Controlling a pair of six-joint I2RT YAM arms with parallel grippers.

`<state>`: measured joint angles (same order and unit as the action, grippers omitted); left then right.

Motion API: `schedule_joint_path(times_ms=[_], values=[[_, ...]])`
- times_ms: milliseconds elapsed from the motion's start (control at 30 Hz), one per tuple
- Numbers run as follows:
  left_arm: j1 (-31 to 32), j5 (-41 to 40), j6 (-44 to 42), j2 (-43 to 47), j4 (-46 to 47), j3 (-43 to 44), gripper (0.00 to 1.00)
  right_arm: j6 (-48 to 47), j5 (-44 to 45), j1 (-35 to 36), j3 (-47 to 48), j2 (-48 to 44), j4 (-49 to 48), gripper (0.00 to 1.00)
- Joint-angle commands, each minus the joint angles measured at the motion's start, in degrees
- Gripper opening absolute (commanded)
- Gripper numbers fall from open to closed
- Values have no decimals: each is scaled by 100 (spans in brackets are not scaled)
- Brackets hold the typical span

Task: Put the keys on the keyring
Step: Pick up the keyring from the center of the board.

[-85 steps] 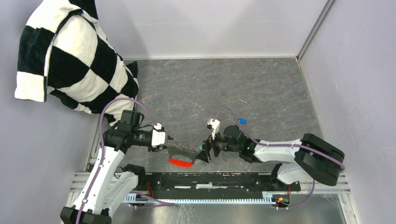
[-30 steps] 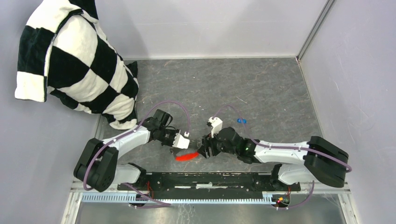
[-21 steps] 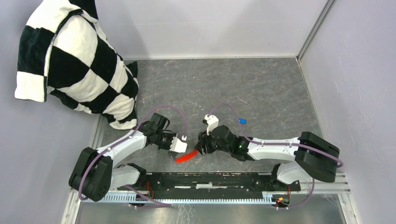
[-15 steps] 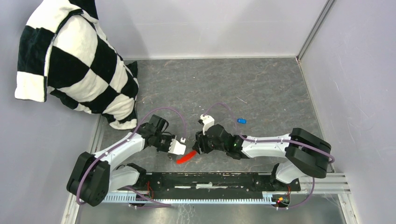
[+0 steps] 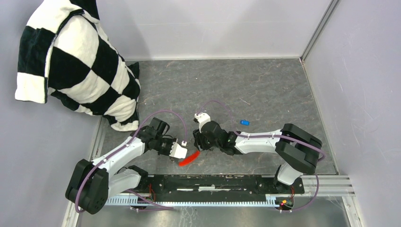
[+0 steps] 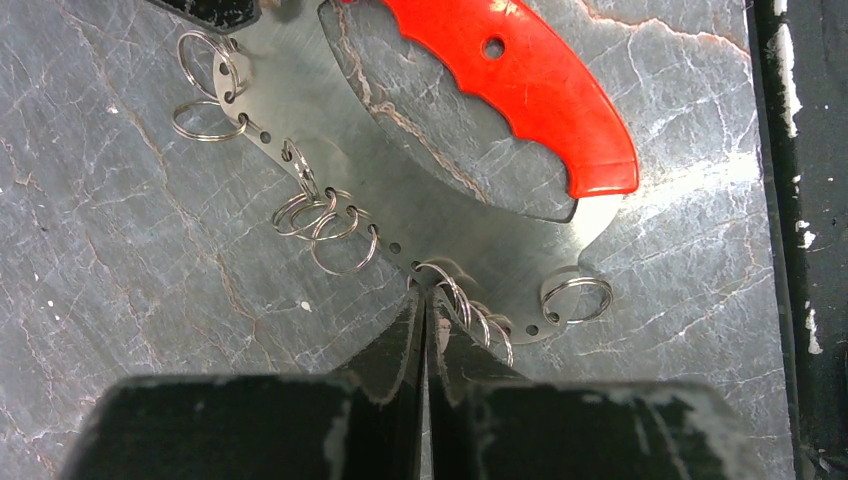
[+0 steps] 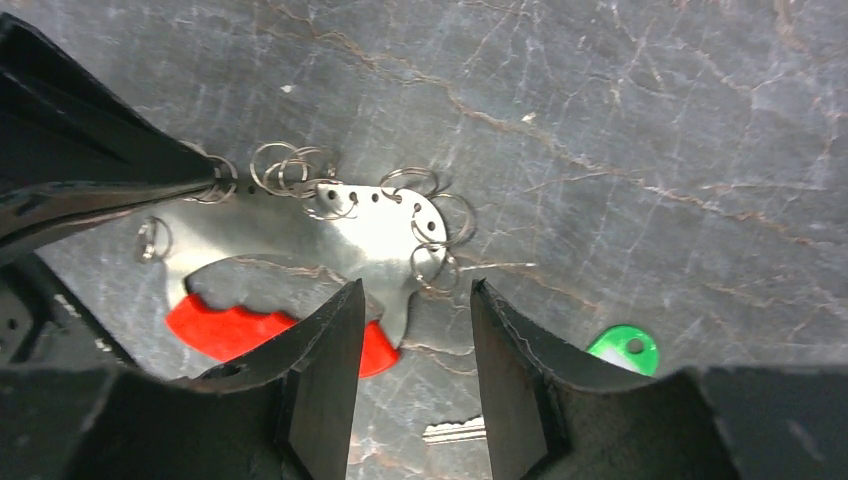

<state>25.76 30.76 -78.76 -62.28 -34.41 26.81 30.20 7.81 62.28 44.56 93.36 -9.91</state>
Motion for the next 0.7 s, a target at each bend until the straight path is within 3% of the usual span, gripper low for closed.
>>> schedule_joint_path(times_ms=[0, 167, 667], values=[[-18, 240, -79, 76, -151, 128, 8, -970, 117, -61, 281, 47, 241, 50], [-18, 378, -30, 131, -258, 269, 12, -1866, -424, -141, 511, 266, 665, 50], [-18, 539, 21, 561, -539, 516, 30, -2678, -1157, -399, 542, 489, 280, 30]])
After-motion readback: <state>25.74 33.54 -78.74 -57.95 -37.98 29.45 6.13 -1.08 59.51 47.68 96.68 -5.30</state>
